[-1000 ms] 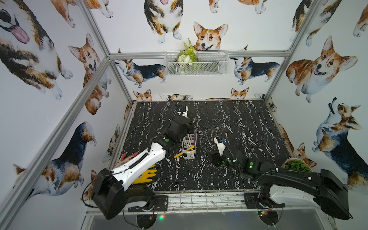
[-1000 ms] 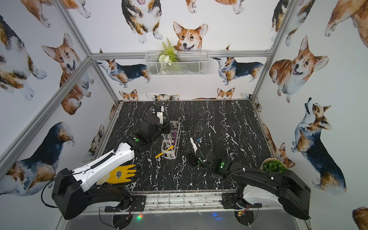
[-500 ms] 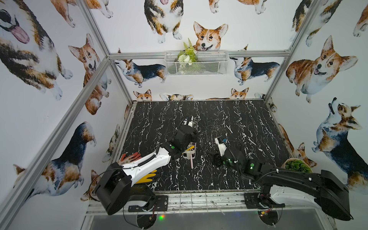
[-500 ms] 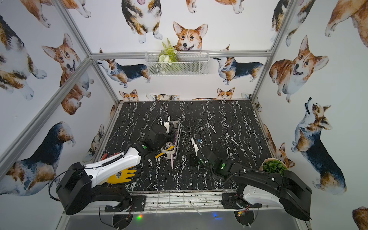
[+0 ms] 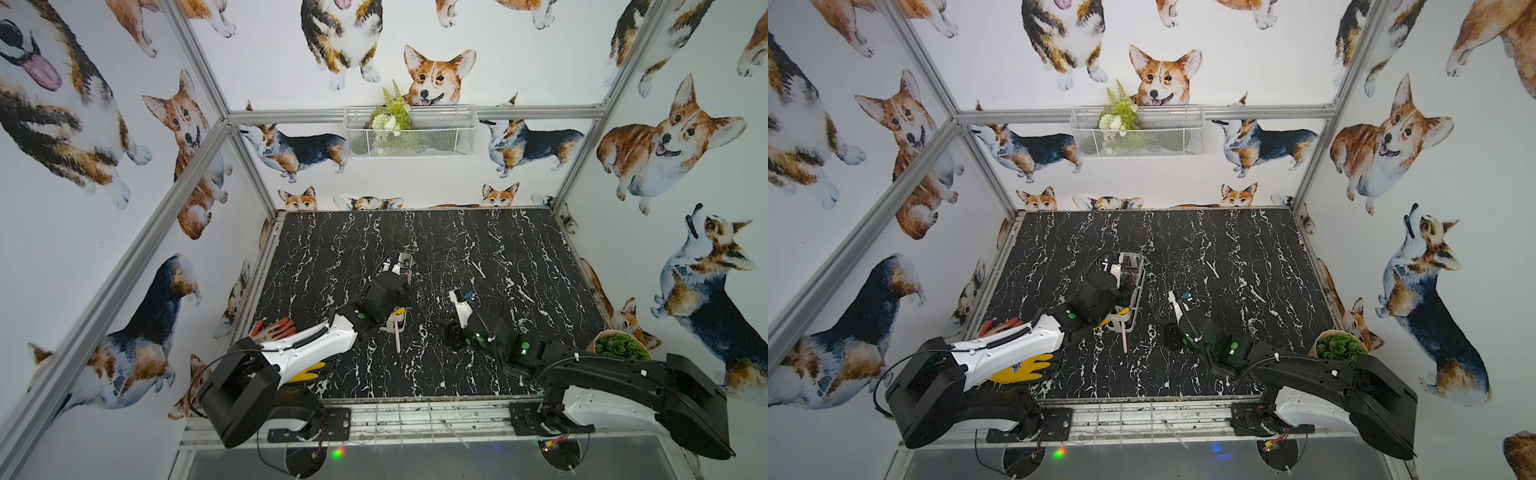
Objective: Place the toothbrush into the toothbrush holder
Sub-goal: Place the toothbrush in the toothbrush holder.
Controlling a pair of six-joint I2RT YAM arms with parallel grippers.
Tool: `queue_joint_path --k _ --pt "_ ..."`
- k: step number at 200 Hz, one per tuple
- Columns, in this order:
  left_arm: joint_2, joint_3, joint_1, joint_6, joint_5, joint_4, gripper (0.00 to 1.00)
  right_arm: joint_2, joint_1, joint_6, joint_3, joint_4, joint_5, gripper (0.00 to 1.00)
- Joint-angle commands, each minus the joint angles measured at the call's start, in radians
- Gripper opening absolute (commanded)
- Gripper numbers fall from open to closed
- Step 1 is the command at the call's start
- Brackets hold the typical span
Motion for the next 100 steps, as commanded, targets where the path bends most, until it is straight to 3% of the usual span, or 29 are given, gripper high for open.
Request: queue_joint_path --k 1,56,100 --pt "-0.018 -0.004 -0.005 -0.018 -0.02 0.019 0.36 0.018 0.003 0.037 -0.011 0.079 -0.033 0.67" --pt "-0.156 0.038 -0.008 -0.04 -0.038 -0.165 0.67 0.048 0.022 0.055 -0.015 0.152 -0.06 0.67" --pt "-0.246 0.097 -0.007 -0.084 -0.076 -0.375 0.7 0.144 0.022 0.042 0.113 0.113 -0.106 0.69"
